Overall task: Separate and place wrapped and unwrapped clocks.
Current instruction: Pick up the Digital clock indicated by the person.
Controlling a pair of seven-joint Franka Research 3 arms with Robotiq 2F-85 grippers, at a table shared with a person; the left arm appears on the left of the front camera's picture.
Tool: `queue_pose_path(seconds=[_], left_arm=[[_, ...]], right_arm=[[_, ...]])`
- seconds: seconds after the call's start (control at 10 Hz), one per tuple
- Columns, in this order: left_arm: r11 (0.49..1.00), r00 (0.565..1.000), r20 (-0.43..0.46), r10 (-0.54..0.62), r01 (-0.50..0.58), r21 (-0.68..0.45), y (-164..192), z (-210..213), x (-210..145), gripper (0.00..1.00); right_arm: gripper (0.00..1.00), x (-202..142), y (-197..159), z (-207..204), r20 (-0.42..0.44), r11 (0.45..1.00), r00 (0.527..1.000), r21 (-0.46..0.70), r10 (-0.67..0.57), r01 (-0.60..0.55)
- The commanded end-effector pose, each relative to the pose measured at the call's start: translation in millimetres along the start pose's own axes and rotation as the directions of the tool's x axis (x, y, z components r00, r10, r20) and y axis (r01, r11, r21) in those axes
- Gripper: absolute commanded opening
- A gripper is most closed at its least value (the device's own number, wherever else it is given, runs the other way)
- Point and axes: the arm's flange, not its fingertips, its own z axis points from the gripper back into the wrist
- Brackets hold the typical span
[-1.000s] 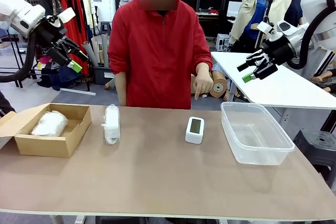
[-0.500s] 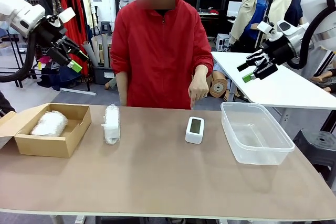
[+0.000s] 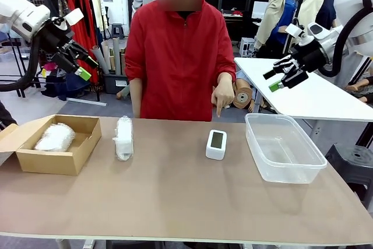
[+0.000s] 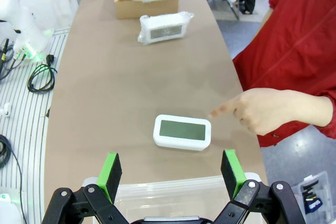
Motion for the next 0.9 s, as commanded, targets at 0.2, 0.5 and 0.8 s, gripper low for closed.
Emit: queue_pose_path(seconds=[0.2, 0.5, 0.8], left_arm=[[1.0, 1.0, -0.01, -0.001, 0.001, -0.003, -2, 1, 0, 1.0], [1.0, 1.0, -0.01, -0.001, 0.001, -0.003, -2, 1, 0, 1.0], [1.0, 1.0, -0.01, -0.001, 0.001, -0.003, -2, 1, 0, 1.0]], right_arm=[[1.0, 1, 0, 1, 0.0, 1.0, 1.0, -0.005, 0.003, -0.003], [1.0, 1, 0, 1, 0.0, 1.0, 1.0, -0.005, 0.003, -0.003], [1.0, 14, 4, -5, -0.017, 1.0, 1.0, 0.01, -0.021, 0.021]])
